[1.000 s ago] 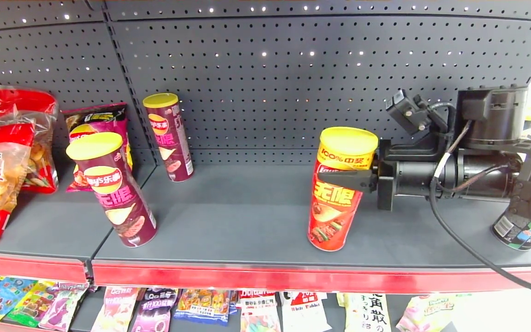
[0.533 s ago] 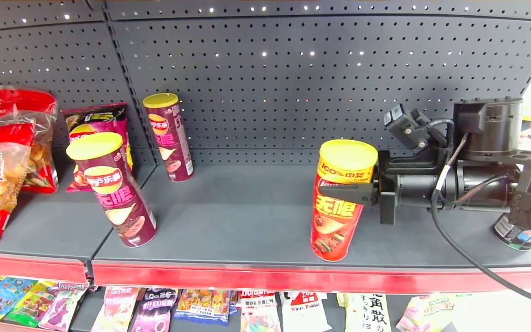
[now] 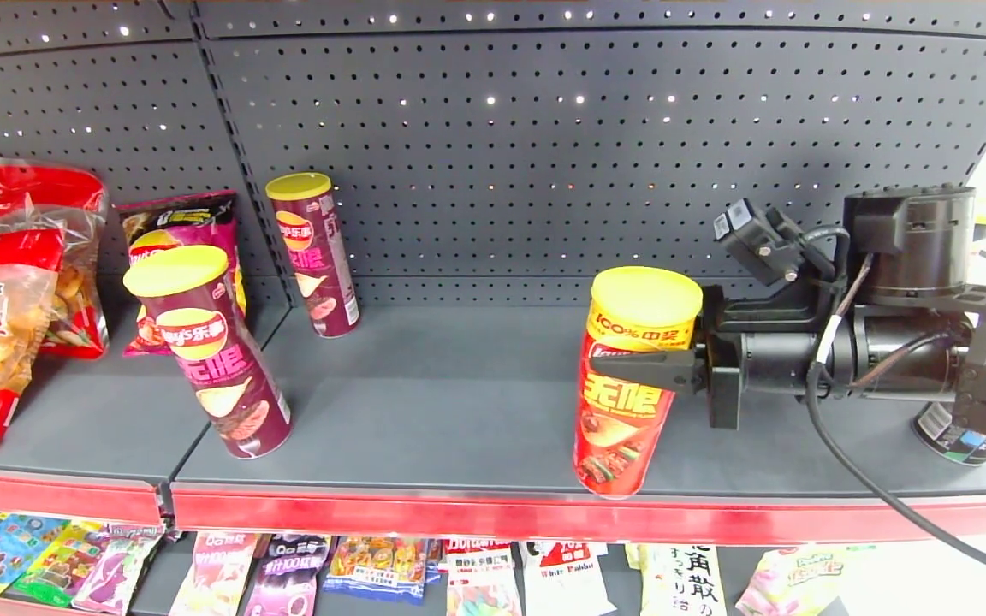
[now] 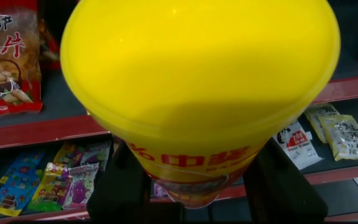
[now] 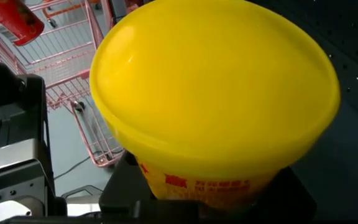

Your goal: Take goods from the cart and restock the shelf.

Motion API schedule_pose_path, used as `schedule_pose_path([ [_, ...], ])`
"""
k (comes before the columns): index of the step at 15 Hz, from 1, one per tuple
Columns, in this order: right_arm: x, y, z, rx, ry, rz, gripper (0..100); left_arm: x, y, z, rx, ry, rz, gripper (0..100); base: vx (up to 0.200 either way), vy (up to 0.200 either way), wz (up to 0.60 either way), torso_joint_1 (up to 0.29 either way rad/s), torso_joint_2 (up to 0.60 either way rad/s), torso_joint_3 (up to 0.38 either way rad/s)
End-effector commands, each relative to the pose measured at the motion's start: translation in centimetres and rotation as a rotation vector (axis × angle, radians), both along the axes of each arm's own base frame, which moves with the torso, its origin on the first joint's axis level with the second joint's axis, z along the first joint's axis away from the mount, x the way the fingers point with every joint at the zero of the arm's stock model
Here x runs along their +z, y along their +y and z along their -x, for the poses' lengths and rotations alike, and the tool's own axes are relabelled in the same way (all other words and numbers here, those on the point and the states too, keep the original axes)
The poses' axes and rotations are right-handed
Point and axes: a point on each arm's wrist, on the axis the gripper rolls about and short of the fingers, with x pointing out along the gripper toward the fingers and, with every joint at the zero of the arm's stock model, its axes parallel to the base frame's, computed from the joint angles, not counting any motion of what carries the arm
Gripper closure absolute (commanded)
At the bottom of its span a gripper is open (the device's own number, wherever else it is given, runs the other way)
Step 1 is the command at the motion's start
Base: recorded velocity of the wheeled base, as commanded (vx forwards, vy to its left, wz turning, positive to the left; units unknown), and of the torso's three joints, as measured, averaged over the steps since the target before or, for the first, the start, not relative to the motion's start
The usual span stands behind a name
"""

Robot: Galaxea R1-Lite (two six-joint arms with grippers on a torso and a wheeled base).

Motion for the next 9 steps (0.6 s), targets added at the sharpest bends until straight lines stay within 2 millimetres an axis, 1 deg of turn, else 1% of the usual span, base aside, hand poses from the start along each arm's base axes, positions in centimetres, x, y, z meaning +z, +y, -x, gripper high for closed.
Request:
schedule_pose_path([
  [1,0.04,-0.02,0.20,0.006,-0.002,-0.002,100,0.04,0.00,-0.01,0.000,0.000,-0.001,100,0.000,0.000,0.00,0.000,0.00,0.000],
  [9,-0.44,-0.24,0.65,0.007,0.006,0.010,100,0.02,0.00,0.04,0.000,-0.003,-0.001,100,0.000,0.000,0.00,0.000,0.00,0.000],
])
